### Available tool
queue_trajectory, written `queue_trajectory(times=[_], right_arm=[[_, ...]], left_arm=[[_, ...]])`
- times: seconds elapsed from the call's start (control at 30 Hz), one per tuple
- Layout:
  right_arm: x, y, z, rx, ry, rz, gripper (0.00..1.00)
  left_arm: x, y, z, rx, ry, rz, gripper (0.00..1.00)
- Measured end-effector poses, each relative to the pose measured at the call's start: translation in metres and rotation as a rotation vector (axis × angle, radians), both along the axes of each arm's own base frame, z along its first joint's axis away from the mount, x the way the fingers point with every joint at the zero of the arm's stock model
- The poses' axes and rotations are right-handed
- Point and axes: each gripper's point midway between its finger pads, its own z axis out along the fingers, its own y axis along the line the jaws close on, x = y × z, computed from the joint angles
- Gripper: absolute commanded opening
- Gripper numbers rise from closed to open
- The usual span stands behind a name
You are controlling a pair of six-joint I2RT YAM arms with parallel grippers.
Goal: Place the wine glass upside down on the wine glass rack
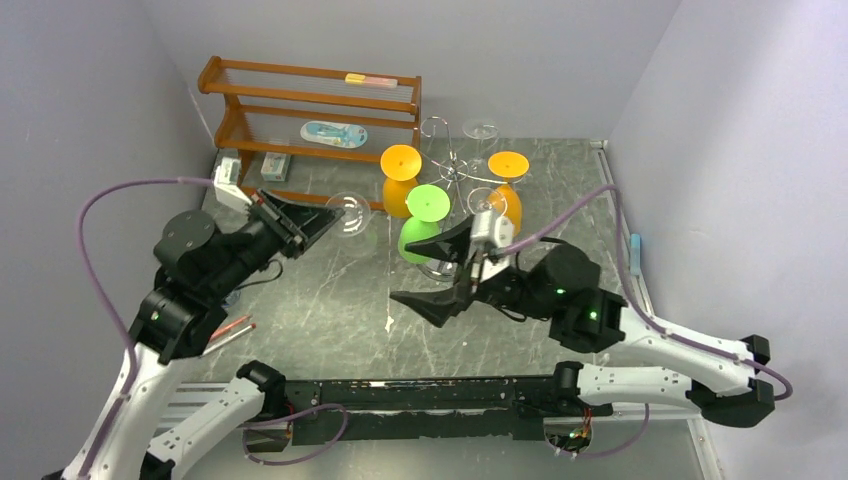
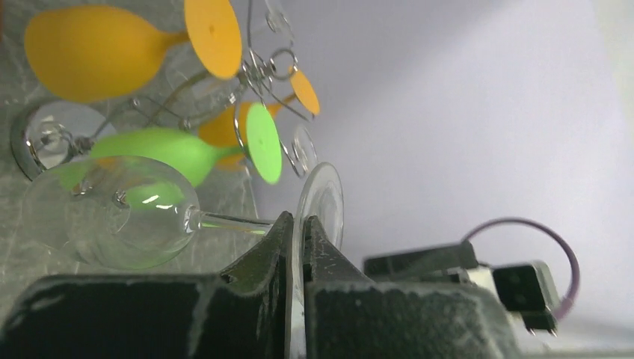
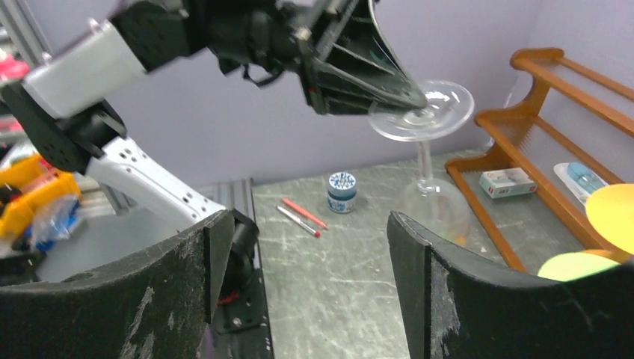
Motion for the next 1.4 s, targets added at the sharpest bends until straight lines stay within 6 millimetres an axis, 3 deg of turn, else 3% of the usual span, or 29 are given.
queue_trajectory(times=[0.17, 0.33, 0.63, 0.87, 1.1, 1.4], right_arm=[[-0.002, -0.030, 0.028, 0.131, 0.099, -0.041, 0.77], [0.001, -0.051, 0.040, 0.223, 0.209, -0.088, 0.76], [0.007, -0.082, 0.055, 0.335, 0.290, -0.155, 0.75], [0.006, -0.085, 0.056, 0.348, 0.307, -0.158, 0.72], [0.006, -0.085, 0.054, 0.341, 0.313, -0.158, 0.72], [0.007, -0.082, 0.046, 0.326, 0.324, -0.159, 0.72]], left_arm=[[0.050, -0.008, -0.010, 0.039, 0.031, 0.091, 0.05], [0.088, -0.010, -0.025, 0.097, 0.059, 0.183, 0.05], [0.121, -0.012, 0.027, 0.093, -0.062, 0.255, 0.05], [0.153, -0.030, 0.049, 0.145, -0.137, 0.237, 0.05], [0.184, -0.052, 0.037, 0.223, -0.149, 0.193, 0.05], [0.211, -0.083, 0.004, 0.242, -0.098, 0.100, 0.05]])
